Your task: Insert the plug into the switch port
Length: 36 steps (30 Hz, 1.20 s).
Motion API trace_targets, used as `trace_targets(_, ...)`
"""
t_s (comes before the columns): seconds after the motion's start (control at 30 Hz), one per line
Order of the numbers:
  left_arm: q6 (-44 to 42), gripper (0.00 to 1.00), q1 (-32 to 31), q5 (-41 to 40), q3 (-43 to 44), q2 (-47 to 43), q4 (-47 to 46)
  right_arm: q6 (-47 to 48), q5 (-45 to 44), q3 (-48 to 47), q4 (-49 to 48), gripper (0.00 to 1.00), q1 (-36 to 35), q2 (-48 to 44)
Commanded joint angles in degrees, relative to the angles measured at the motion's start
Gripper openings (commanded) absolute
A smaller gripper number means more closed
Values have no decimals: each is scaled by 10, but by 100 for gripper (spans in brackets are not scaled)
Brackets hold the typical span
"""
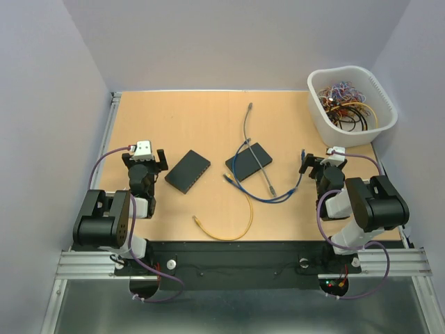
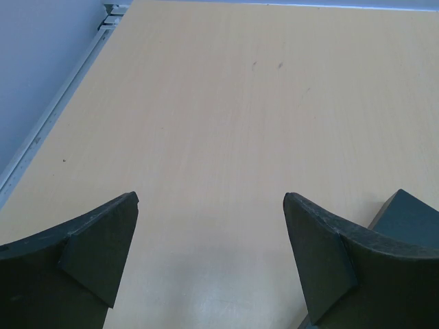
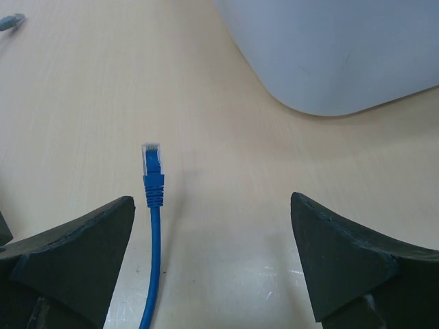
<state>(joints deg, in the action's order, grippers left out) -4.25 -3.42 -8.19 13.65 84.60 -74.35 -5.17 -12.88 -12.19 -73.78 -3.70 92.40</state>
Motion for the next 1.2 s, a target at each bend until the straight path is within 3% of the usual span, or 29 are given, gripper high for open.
trace_targets(0.0, -8, 99, -1, -7, 2, -12, -142, 4, -4, -2, -39, 100, 3, -1)
trace_targets(0.4, -8, 99, -1, -6, 1, -12, -143, 6, -8, -3, -30, 100, 3, -8)
trace_targets(0.47, -8, 99, -1, -6, 2, -11, -143, 6, -9, -20, 18, 100, 2, -64)
trace_targets(0.57, -8, 99, -1, -6, 2, -11, -143, -12, 7, -69, 197, 100, 3, -171)
trace_targets(0.77, -8, 99, -1, -6, 2, -11, -142, -86, 163, -165, 389, 100, 1, -380)
trace_targets(0.8, -8, 99, -1, -5, 2, -11, -142, -139, 221, -185, 413, 100, 2, -397)
trace_targets(0.9, -8, 99, -1, -6, 2, -11, -142, -307, 262, -169, 418, 100, 2, -454)
trace_targets(1.07, -8, 99, -1, -6, 2, -11, -142, -316, 386, -201, 423, 100, 1, -416)
trace_targets(1.17, -8, 99, -1, -3, 3, -10, -142, -293, 370, -238, 496, 100, 1, -400)
